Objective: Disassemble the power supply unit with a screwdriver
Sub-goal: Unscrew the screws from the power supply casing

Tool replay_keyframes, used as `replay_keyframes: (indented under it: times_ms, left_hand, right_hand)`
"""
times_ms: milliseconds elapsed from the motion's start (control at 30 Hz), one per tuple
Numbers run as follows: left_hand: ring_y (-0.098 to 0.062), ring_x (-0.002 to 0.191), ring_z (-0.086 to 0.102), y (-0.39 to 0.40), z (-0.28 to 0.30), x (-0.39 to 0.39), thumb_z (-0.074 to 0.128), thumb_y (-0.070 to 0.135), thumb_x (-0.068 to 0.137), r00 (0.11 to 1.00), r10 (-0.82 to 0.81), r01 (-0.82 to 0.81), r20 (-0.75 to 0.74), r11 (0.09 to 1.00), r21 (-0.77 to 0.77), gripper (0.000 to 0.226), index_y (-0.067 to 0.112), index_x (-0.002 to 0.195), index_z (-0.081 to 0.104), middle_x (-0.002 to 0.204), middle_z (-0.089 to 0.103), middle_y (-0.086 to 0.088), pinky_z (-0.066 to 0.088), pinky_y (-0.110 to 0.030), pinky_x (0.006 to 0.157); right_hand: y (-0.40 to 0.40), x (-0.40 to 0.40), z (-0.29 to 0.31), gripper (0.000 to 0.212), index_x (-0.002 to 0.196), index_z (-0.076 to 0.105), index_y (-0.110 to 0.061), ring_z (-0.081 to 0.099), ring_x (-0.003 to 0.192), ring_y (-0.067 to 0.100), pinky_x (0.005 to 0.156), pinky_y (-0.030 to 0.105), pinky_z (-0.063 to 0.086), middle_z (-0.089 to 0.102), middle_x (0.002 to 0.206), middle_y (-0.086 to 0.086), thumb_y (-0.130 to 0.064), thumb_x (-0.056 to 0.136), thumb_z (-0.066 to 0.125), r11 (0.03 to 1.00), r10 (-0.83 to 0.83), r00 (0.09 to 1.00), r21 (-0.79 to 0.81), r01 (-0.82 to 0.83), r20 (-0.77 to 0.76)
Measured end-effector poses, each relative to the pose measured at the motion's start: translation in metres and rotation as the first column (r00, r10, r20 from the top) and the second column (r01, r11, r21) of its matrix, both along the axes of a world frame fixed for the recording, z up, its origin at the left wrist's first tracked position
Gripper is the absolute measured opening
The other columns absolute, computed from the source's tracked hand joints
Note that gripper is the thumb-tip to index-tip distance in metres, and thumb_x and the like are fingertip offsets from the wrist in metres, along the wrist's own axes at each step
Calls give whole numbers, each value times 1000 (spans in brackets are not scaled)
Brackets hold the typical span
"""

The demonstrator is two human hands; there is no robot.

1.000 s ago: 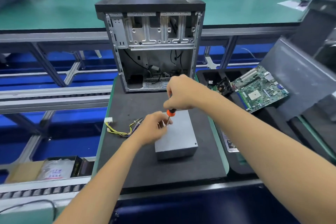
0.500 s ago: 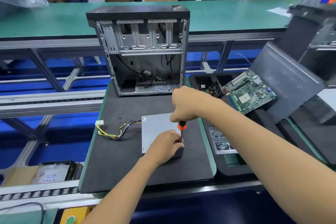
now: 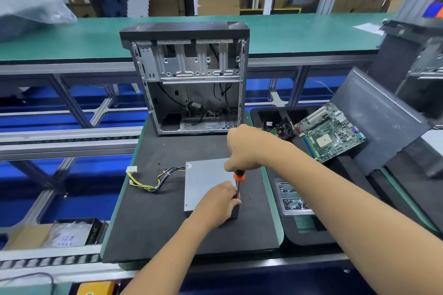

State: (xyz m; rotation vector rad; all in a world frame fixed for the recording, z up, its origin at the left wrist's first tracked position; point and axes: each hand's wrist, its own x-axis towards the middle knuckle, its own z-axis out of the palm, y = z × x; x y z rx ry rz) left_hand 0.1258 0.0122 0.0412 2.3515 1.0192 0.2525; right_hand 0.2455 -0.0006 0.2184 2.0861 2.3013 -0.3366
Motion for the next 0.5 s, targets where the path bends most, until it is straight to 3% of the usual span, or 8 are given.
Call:
replay_keyframes:
  times_ms: [367, 500]
  left_hand:
    - [-11, 86, 55, 2, -1, -1, 57, 28, 92, 1000, -5, 5, 18, 999, -39, 11, 22, 83, 60, 94, 57, 9, 46, -26, 81]
    - [-9, 78, 53, 3, -2, -1, 61, 29, 89, 999, 12, -10, 46, 999, -41, 13, 28, 77, 55, 86, 53, 11, 43, -20, 72]
  right_hand:
    - [0, -2, 1, 38, 52, 31, -13, 22, 43, 19, 40, 19, 18, 29, 47, 0, -21, 70, 64, 999, -14, 999, -35, 15, 38]
    - [5, -5, 4, 28, 57, 46, -10, 44, 39, 19, 41, 19, 32, 48, 36, -1, -23, 79, 56, 987, -43, 997, -152, 53, 64]
